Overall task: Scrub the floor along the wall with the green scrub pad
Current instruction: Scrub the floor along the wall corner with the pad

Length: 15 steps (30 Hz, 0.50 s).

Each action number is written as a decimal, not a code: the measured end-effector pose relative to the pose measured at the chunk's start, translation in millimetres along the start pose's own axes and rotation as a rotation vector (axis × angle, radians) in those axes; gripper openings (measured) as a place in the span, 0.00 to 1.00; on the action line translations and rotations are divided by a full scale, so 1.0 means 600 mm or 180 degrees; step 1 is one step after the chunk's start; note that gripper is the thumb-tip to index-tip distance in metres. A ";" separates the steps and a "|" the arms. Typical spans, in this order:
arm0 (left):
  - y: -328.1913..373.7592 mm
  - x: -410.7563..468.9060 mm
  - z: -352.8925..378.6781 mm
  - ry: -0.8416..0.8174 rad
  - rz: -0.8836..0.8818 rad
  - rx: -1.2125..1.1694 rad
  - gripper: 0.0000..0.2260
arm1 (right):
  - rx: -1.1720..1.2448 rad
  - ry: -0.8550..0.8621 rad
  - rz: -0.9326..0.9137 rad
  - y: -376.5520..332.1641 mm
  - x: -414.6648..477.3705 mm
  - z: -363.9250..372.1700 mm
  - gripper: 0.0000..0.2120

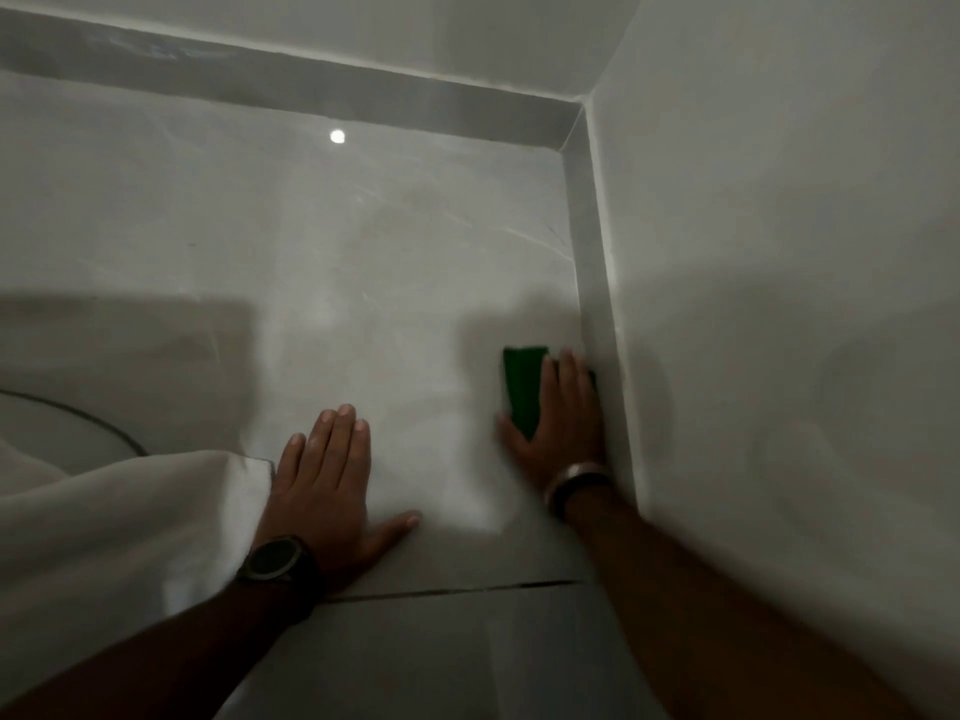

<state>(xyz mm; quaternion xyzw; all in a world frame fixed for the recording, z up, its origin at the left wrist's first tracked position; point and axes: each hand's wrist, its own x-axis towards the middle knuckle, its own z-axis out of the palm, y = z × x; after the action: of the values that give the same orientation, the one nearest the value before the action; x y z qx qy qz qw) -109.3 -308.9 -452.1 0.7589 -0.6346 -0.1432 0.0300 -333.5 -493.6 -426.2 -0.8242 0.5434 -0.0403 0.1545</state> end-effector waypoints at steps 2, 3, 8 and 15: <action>-0.001 -0.002 0.000 0.0024 0.0028 0.0003 0.51 | -0.0094 -0.0102 -0.0050 -0.003 0.086 -0.013 0.43; -0.001 -0.003 -0.001 0.0037 0.0049 0.0002 0.51 | -0.0183 -0.0123 -0.0111 -0.002 0.121 -0.017 0.42; -0.001 -0.004 0.001 0.0120 0.0080 0.0000 0.51 | -0.0489 -0.0048 -0.0335 0.004 0.215 -0.015 0.39; -0.001 -0.003 0.001 0.0152 0.0101 0.0045 0.51 | -0.0436 0.0022 -0.0275 -0.002 0.156 -0.019 0.35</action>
<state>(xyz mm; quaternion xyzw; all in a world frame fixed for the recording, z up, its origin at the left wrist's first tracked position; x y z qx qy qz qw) -109.2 -307.1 -452.4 0.7521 -0.6466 -0.1201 0.0420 -297.2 -580.8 -424.7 -0.8553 0.5093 -0.0126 0.0940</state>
